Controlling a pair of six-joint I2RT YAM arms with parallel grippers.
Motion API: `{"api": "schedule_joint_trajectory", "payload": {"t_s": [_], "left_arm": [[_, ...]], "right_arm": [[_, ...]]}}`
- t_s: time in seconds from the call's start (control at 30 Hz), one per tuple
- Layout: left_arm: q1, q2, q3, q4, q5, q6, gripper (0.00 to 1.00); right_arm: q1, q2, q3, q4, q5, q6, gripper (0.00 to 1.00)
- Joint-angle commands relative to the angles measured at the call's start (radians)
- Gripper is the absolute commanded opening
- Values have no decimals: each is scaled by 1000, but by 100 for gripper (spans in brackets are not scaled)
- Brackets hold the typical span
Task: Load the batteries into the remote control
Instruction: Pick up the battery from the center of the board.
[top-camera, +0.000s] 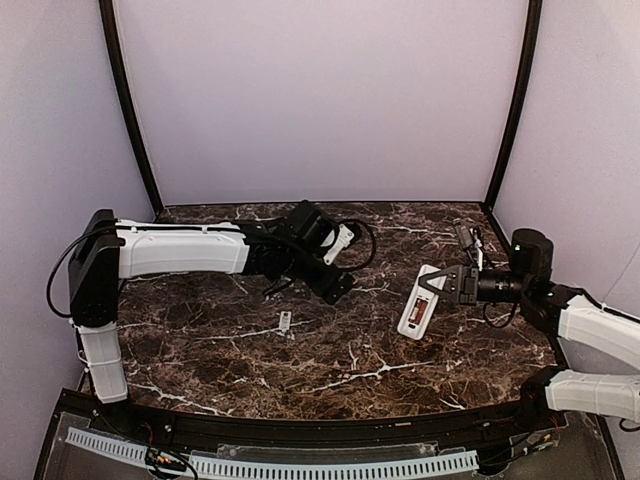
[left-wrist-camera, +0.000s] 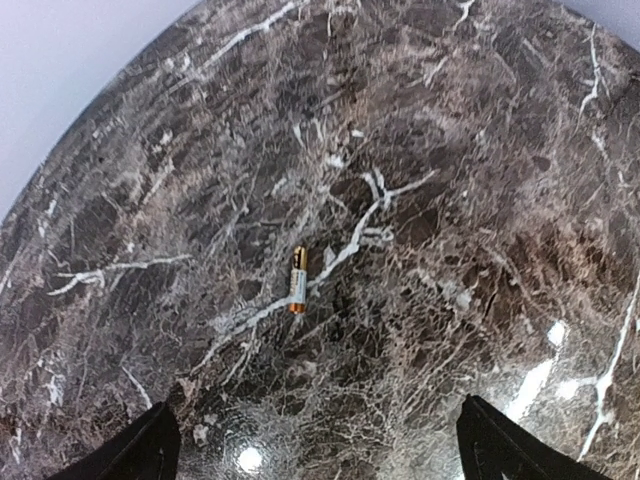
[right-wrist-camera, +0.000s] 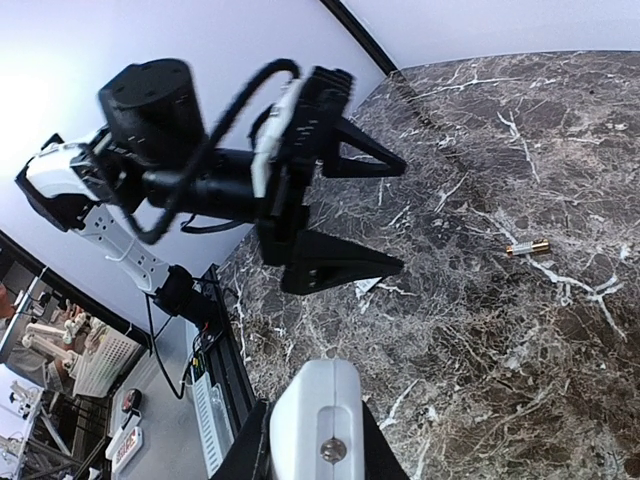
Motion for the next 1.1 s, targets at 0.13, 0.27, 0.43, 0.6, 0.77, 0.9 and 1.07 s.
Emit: {"api": "schedule_joint_trajectory", "payload": {"t_s": [0.13, 0.27, 0.43, 0.6, 0.77, 0.9, 1.07], "left_arm": [[103, 154, 162, -132, 180, 108, 88], [111, 260, 295, -187, 204, 127, 82], [112, 370, 403, -226, 229, 134, 75], [112, 452, 520, -265, 211, 135, 71], [112, 549, 632, -321, 200, 133, 67], [112, 602, 708, -369, 173, 138, 61], [113, 610, 714, -391, 135, 131, 53]], "right_arm": [[-10, -42, -22, 0, -58, -48, 0], [-16, -39, -25, -7, -58, -51, 0], [-21, -26, -25, -15, -58, -54, 0], [-29, -21, -25, -22, -63, -56, 0], [-33, -11, -25, -24, -66, -56, 0], [-36, 1, -24, -25, -66, -60, 0], [-41, 13, -21, -23, -64, -64, 0]]}}
